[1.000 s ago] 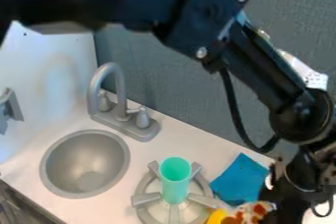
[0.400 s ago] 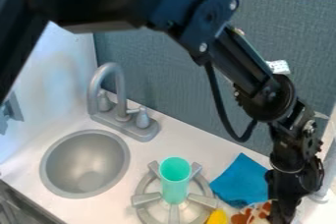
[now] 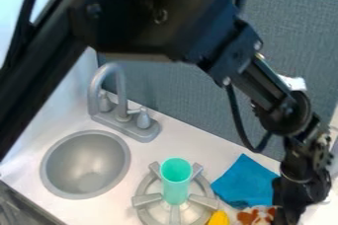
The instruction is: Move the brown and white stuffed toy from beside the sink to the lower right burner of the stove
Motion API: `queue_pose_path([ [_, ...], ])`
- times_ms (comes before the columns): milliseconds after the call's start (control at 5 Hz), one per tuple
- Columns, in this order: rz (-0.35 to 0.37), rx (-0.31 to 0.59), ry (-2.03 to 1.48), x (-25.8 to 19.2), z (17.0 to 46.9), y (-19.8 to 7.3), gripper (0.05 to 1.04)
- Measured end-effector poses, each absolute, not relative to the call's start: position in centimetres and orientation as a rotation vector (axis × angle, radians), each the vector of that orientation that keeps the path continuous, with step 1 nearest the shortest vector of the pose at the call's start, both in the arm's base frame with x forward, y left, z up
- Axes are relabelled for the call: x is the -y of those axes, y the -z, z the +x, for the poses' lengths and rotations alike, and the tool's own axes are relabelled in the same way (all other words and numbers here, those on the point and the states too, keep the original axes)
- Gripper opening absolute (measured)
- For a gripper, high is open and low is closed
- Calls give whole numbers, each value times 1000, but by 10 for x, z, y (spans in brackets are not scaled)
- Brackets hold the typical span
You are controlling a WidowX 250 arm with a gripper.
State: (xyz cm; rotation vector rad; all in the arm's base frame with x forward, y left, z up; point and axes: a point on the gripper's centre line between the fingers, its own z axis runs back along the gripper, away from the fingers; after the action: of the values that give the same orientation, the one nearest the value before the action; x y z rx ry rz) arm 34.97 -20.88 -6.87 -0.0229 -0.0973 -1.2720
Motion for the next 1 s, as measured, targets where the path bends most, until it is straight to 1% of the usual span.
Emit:
queue_pose_path([
  [200, -23, 59, 1317, 216, 338, 70, 587],
  [400, -42, 68, 1330, 225, 332, 71, 587],
  [600, -56, 76, 1322, 227, 332, 71, 637],
  [800, -73, 49, 1320, 228, 329, 76, 936],
  [1000, -57, 27, 1279, 218, 322, 83, 1012],
])
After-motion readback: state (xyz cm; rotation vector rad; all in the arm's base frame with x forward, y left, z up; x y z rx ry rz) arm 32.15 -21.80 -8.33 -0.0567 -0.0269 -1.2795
